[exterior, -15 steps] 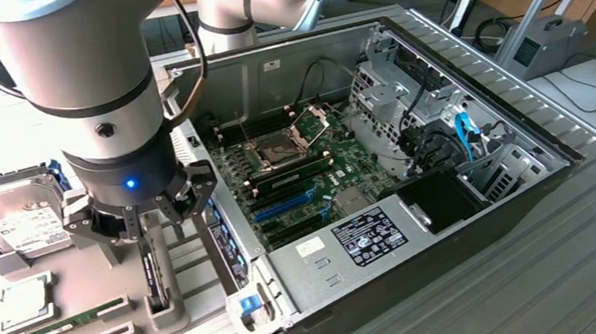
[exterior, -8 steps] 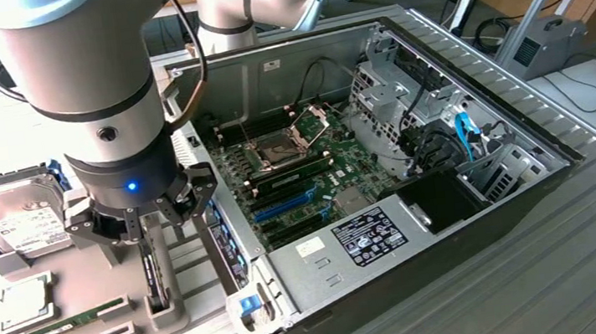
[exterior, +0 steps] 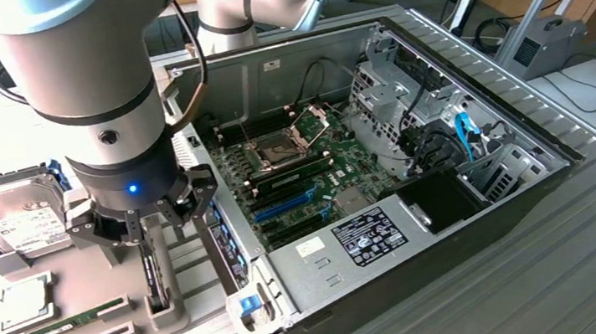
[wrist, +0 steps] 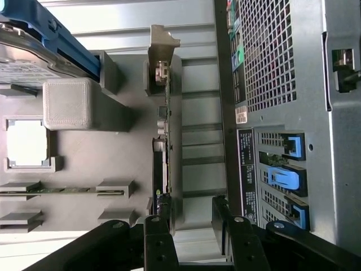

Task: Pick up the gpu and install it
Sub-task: 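Pick up the gpu and move the gpu toward the slot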

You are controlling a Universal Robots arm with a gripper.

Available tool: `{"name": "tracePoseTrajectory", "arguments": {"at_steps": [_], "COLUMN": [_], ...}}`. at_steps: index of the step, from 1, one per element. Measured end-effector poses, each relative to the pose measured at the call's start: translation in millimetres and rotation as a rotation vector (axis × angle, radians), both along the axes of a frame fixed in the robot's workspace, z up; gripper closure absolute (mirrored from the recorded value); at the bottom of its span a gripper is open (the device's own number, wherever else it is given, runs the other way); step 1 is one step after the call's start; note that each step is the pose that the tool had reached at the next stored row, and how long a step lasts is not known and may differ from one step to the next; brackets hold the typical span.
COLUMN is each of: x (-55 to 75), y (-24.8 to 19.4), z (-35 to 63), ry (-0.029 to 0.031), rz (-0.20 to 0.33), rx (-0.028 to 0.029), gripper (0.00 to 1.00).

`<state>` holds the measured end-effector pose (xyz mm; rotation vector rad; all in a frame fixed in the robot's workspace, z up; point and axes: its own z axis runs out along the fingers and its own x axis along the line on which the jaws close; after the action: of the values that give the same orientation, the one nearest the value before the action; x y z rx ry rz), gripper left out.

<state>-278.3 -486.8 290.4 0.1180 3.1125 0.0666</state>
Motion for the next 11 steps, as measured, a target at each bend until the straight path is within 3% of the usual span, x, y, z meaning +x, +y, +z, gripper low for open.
{"name": "tracePoseTrajectory", "arguments": {"at_steps": [11], "x": [0.0], "y": [0.0], "z": [-4.5], "ry": [0.0], "rz": [0.0], "rx": [0.0], "gripper": [0.58]}}
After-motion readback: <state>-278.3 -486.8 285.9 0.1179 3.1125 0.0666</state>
